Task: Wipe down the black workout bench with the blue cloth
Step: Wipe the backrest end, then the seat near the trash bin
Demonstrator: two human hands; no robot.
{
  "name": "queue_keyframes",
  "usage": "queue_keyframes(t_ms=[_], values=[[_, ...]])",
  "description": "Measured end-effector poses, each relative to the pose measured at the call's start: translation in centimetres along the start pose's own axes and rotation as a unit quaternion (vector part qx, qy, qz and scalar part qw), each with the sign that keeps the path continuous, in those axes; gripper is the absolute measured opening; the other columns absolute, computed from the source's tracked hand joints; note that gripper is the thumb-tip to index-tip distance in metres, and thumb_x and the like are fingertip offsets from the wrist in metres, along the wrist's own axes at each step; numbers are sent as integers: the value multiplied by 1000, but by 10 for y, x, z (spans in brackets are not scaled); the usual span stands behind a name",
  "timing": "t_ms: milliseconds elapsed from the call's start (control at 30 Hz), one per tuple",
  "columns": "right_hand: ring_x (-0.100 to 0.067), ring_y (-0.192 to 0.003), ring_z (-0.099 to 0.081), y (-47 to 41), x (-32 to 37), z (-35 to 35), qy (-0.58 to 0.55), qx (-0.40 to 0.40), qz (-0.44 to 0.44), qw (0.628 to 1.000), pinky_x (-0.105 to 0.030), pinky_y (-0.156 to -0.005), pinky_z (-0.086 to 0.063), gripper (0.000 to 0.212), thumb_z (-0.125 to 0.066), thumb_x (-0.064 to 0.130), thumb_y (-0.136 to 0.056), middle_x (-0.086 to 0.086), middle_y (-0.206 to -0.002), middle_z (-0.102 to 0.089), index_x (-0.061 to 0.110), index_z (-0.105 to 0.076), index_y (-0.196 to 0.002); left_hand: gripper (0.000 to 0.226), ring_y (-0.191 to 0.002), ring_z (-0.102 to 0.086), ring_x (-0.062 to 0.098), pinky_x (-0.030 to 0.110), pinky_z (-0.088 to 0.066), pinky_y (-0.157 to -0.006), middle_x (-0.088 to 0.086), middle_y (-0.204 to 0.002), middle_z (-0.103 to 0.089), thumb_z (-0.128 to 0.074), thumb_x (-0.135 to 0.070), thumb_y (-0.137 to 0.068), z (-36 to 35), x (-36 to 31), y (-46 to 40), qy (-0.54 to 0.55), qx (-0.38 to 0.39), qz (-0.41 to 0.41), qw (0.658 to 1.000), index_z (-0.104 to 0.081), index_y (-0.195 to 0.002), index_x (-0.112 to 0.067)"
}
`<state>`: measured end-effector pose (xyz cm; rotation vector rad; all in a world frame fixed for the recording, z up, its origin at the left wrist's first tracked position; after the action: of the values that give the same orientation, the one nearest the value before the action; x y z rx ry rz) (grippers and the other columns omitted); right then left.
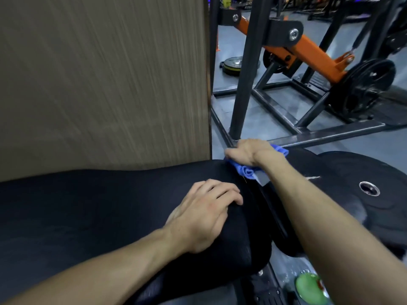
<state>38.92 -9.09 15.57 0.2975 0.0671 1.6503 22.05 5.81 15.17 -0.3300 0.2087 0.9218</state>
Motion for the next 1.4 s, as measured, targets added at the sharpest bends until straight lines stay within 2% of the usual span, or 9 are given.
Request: queue_keyframes(t_ms=[167, 400, 500, 600, 800, 933, 1133, 1300, 1400], values=[[-37, -98, -60, 17, 6, -10, 8, -91, 62, 994, -37, -74, -36, 43, -34, 51, -94, -19, -105, -67, 15, -51, -78, 33, -126, -40, 3, 28, -28, -110, -24, -140, -45, -46, -17, -97, 1, -3, 1, -30, 4, 2, 1000, -51, -123, -37], [-34, -86, -54, 41, 21, -2, -340, -170, 32, 924, -41, -73, -38, 33, -37, 35, -95, -5, -76, -59, 18, -45, -68, 32, -127, -42, 6, 27, -32, -109, -20, -139, -49, -44, -18, -97, 0, -3, 3, -43, -9, 12, 999, -53, -124, -32], [-29, -111, -55, 53, 49, -10, -276, -23, 97, 956, -39, -88, -38, 37, -34, 39, -100, -8, -116, -65, 20, -65, -103, 33, -125, -47, 10, 30, -37, -108, -16, -134, -56, -44, -17, -96, -2, -1, 3, -42, -13, 4, 999, -57, -123, -29], [-28, -122, -49, 47, 50, 1, -258, 62, 42, 963, -39, -95, -34, 45, -31, 46, -98, -11, -141, -53, 22, -58, -126, 36, -127, -50, 16, 37, -41, -108, -9, -141, -56, -46, -15, -96, 2, 1, 2, -31, 12, -4, 999, -59, -128, -25], [-35, -109, -53, 31, 73, -7, -87, 22, 20, 996, -45, -92, -41, 63, -11, 52, -86, -19, -132, -58, 16, -59, -109, 42, -141, -35, 4, 24, -24, -117, -17, -156, -41, -42, -21, -100, 48, 45, 78, -32, 56, 5, 998, -51, -139, -36], [-36, -126, -50, 23, 124, -9, 1, 18, -38, 999, -42, -98, -37, 64, -18, 45, -97, -19, -143, -52, 8, -53, -135, 42, -142, -30, -3, 18, -22, -112, -25, -155, -37, -39, -30, -99, 99, 112, 177, -70, 47, 116, 990, -49, -137, -43], [-35, -118, -55, 32, 313, -53, -37, 28, 116, 992, -40, -89, -37, 60, -22, 48, -97, -16, -131, -60, 12, -60, -127, 38, -139, -33, 0, 33, -35, -114, -27, -152, -37, -47, -30, -101, 146, 179, 249, -60, 33, 248, 966, -49, -136, -44], [-37, -111, -59, 28, 232, -39, 43, 0, 125, 991, -42, -84, -40, 59, -14, 54, -91, -13, -126, -63, 33, -59, -122, 39, -142, -26, -2, 35, -31, -117, -29, -154, -31, -42, -37, -103, 154, 211, 253, -30, 68, 259, 963, -43, -139, -49], [-40, -104, -60, 32, 173, -26, 101, -2, 77, 992, -39, -78, -42, 42, -11, 48, -90, -20, -119, -62, 28, -48, -97, 39, -142, -25, -2, 33, -32, -116, -30, -154, -30, -43, -39, -102, 165, 227, 261, -31, 74, 256, 963, -43, -140, -49]])
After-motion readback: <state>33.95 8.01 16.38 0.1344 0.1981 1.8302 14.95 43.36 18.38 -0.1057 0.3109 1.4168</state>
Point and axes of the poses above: each hand's wrist, its own y-axis away from the middle knuckle, its own z-axis out of the back of the hand, x = y × z, the point moved 3 cm from there along -y, towards the middle knuckle
